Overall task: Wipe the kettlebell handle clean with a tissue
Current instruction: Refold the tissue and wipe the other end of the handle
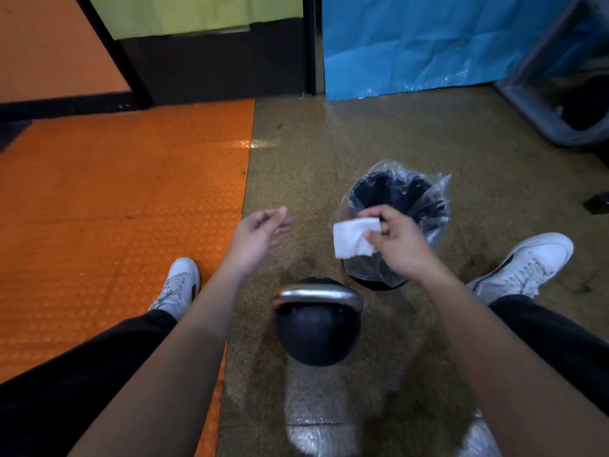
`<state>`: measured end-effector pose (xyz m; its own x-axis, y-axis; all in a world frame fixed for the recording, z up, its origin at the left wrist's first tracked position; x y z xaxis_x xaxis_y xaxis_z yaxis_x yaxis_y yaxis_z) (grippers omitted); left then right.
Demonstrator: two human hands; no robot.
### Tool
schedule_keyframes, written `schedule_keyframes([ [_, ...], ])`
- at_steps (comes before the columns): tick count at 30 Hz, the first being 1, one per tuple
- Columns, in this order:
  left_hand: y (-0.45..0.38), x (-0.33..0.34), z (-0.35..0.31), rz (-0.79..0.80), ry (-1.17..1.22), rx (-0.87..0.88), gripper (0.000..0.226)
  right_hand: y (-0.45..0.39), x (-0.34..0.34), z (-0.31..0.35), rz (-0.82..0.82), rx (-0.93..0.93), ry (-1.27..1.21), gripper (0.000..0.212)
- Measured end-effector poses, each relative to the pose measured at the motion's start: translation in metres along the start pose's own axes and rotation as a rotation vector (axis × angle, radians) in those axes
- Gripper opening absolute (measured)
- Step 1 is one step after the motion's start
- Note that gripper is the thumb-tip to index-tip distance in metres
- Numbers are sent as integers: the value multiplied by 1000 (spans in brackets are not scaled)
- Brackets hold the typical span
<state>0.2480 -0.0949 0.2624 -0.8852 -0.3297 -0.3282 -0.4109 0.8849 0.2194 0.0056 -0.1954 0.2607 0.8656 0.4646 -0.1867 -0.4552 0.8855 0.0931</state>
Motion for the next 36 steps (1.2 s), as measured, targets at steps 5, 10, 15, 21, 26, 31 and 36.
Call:
schedule_keyframes([
  [5,13,20,113,-29,160,-345,39,28,12,-102,-66,149,167,36],
  [10,36,48,228,-67,270,-600,64,60,31,-152,-31,343,93,36],
  [15,50,70,222,41,441,-609,53,32,40,-132,121,290,120,40],
  [21,44,71,229,49,462,-604,52,52,21,-150,60,392,9,31],
  [26,43,71,231,96,530,-603,55,40,36,-147,99,429,-63,40],
  [31,42,76,234,84,555,-581,55,45,22,-143,40,409,-101,37],
  [36,44,74,232,83,545,-582,56,33,40,-140,177,414,7,39],
])
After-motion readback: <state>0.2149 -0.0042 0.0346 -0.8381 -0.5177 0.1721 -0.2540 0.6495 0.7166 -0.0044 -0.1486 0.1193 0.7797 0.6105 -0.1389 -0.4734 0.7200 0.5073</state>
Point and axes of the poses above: each hand's wrist, its own y-axis away from the middle knuckle, its own x-axis out of the palm, z = x × y, the point moved 5 cm from there along -y, towards the middle knuckle, and after that the axes turned 13 degrees about -y, right-handed, at the moved point
